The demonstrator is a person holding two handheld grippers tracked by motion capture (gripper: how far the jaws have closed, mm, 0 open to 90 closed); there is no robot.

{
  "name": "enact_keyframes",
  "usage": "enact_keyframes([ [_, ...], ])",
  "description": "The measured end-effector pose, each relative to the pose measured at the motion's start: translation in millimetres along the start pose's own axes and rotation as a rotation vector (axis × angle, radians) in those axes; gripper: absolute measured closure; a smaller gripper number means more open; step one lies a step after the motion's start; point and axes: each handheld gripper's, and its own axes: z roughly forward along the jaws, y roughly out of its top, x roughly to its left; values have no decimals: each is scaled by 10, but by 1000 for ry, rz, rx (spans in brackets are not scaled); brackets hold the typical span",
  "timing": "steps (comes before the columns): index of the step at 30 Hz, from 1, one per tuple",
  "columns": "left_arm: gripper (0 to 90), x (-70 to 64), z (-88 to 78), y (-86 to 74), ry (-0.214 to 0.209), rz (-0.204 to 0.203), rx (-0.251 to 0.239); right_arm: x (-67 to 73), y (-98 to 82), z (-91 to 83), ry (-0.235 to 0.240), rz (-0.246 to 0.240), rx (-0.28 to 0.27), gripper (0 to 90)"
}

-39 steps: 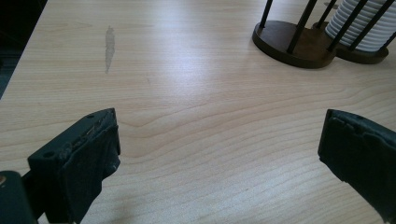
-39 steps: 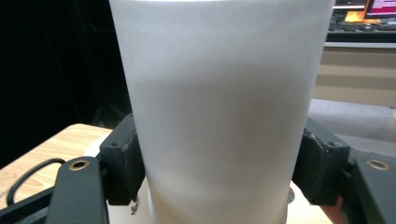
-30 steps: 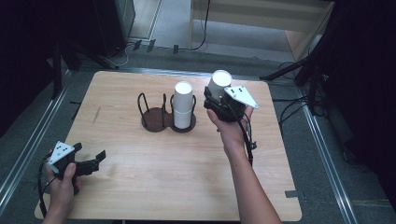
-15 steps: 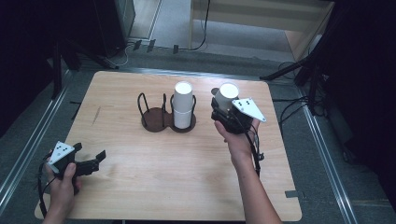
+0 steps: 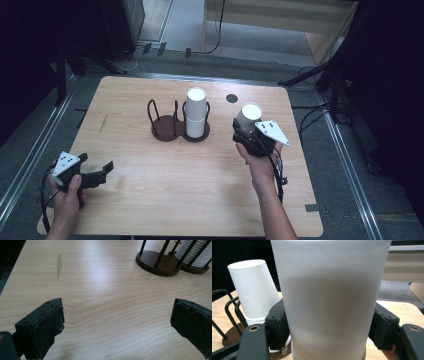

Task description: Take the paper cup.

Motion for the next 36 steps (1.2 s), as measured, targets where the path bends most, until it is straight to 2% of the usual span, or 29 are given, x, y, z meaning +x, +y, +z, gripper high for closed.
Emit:
enact_keyframes([
  [3,0,20,-20,5,-6,-19,-9,-26,-43,-34,-7,-3,4,287],
  [6,0,17,-34,9,0,-11,-17,-49,-86,-74,-7,-7,6,287],
  [12,0,-30,-62,49,41,18,-17,-76,-155,-123,-9,-4,12,288],
  [14,0,-65,-69,86,38,23,-24,-86,-190,-140,-6,-1,13,287],
  [16,0,-127,-60,121,49,51,-20,-93,-234,-156,-5,2,20,287],
  [19,0,-255,-39,197,31,75,-21,-113,-301,-194,-8,5,26,288],
  [20,0,-255,-39,197,31,75,-21,-113,-301,-194,-8,5,26,288],
  [23,0,-371,-15,305,11,75,-39,-134,-350,-237,-5,7,32,287],
  [30,0,-510,32,418,-8,89,-50,-159,-421,-289,-2,9,40,288],
  [36,0,-661,59,593,-56,63,-67,-156,-482,-324,22,19,58,288],
])
